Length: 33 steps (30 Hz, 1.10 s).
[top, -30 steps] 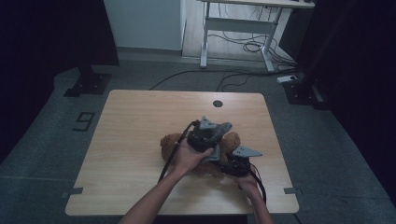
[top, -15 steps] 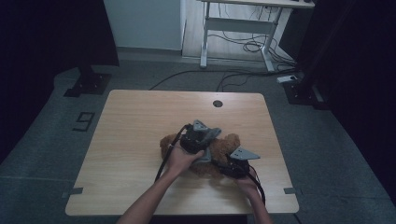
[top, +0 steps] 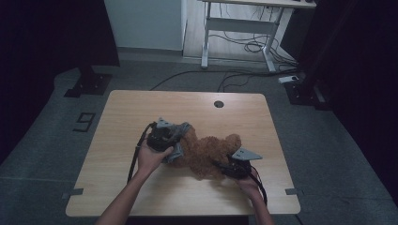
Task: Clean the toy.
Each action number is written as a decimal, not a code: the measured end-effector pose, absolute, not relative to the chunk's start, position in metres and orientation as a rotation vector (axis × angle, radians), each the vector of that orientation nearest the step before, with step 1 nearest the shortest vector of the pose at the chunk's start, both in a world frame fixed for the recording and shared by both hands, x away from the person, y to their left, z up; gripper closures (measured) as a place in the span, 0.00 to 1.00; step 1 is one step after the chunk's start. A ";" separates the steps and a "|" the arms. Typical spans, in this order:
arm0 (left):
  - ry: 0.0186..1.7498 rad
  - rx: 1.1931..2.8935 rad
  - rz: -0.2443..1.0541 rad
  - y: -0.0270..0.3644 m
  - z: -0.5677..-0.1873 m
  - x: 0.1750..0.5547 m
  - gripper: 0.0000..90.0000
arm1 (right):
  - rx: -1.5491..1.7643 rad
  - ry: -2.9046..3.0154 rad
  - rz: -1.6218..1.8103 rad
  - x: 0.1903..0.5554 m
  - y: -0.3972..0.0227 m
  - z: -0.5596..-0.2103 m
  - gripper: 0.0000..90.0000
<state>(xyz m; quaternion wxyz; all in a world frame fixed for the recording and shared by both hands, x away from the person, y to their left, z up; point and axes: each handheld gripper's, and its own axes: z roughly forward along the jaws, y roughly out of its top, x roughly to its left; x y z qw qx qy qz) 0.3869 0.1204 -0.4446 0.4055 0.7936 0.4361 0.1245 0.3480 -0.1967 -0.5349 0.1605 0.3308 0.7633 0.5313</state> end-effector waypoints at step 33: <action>0.834 2.050 0.238 -0.020 -0.415 0.383 0.87 | 0.959 2.176 1.523 0.348 -0.197 -0.536 0.59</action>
